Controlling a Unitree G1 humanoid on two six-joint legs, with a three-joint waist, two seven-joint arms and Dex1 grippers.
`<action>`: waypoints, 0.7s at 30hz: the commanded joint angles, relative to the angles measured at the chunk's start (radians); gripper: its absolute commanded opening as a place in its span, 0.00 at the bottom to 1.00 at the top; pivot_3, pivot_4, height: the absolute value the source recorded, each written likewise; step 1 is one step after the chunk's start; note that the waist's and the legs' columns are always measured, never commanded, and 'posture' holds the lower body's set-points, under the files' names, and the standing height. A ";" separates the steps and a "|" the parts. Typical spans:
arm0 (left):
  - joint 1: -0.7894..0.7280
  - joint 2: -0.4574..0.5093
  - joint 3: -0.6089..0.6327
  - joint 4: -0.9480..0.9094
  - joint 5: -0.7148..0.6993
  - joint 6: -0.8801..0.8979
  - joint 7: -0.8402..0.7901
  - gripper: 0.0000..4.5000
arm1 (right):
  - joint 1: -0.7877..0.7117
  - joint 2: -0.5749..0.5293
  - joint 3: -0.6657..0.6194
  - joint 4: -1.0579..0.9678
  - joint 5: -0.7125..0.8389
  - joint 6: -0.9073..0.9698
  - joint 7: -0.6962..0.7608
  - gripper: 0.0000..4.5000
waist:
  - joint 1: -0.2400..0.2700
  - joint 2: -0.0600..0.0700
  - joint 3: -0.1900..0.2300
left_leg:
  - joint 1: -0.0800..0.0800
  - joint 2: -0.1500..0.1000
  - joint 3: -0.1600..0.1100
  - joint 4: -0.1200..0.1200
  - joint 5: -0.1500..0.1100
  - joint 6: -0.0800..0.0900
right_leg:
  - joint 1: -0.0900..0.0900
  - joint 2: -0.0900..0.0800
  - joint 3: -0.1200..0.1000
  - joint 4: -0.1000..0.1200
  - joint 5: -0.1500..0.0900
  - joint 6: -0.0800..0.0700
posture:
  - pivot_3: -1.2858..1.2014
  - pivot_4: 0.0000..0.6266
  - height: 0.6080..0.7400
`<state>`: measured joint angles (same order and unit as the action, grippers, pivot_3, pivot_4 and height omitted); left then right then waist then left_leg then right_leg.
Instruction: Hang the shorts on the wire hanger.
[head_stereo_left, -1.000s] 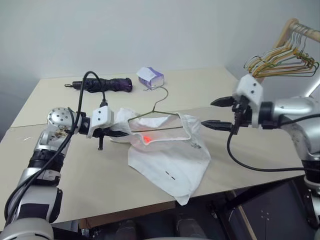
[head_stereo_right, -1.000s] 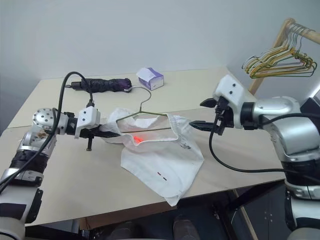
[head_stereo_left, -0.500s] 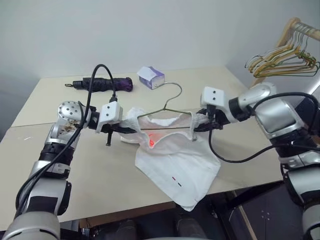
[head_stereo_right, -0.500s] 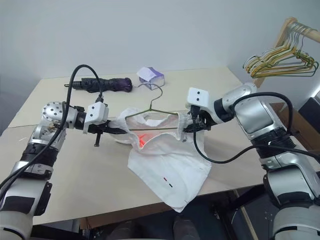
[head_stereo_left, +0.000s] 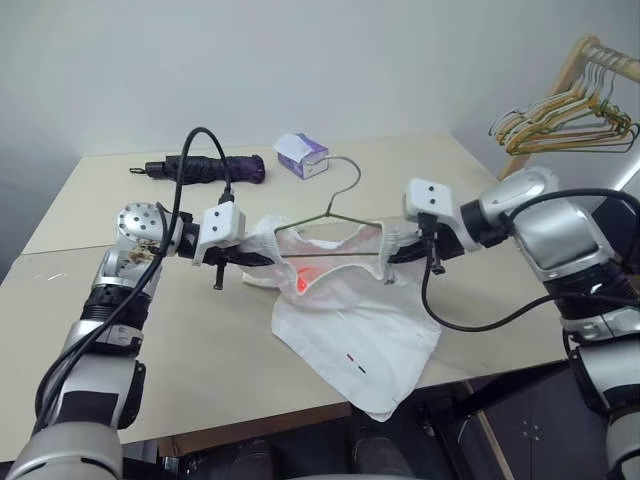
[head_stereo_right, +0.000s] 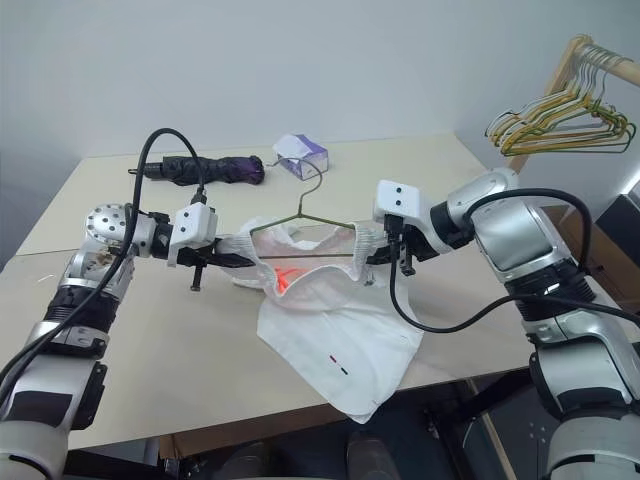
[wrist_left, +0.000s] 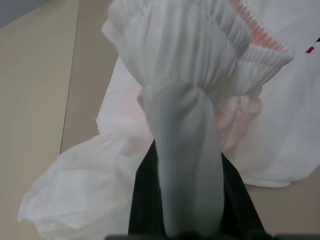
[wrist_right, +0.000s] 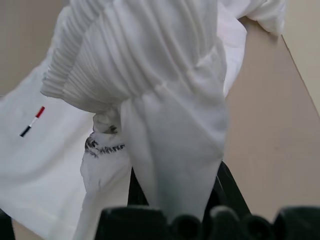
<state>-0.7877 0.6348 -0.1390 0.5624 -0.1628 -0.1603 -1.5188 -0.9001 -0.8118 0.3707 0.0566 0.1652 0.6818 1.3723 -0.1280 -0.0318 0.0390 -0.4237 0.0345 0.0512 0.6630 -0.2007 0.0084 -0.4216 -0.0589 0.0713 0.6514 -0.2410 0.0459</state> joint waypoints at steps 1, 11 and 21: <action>-0.018 -0.015 0.023 -0.026 -0.046 0.020 -0.013 0.39 | 0.056 -0.047 -0.118 -0.095 0.063 0.084 -0.033 0.00 | 0.002 0.000 0.000 | 0.000 0.000 0.000 0.000 0.000 0.000 | 0.000 0.000 0.000 0.000 0.000 0.000 | 0.46 0.00 1.00; -0.014 -0.054 0.120 0.020 -0.051 -0.042 0.207 0.99 | 0.426 -0.071 -0.362 -0.400 0.248 0.338 -0.220 0.00 | -0.003 0.000 0.000 | 0.001 0.000 0.000 0.001 0.000 0.000 | 0.001 0.000 0.000 0.002 0.000 0.000 | 0.45 0.00 1.00; 0.070 -0.142 0.244 -0.276 -0.269 0.307 0.407 0.99 | 0.702 0.091 -0.693 -0.559 0.341 0.623 -0.571 0.00 | -0.006 0.000 0.000 | 0.001 -0.001 -0.002 0.003 0.000 0.000 | 0.002 -0.001 0.000 0.002 0.000 0.001 | 0.44 0.00 1.00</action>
<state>-0.7209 0.5024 0.0828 0.3883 -0.3624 0.0726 -1.1362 -0.1879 -0.7352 -0.2395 -0.4689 0.4895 1.2492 0.8617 -0.1341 -0.0322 0.0386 -0.4227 0.0340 0.0489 0.6658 -0.2008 0.0083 -0.4193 -0.0596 0.0714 0.6537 -0.2414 0.0468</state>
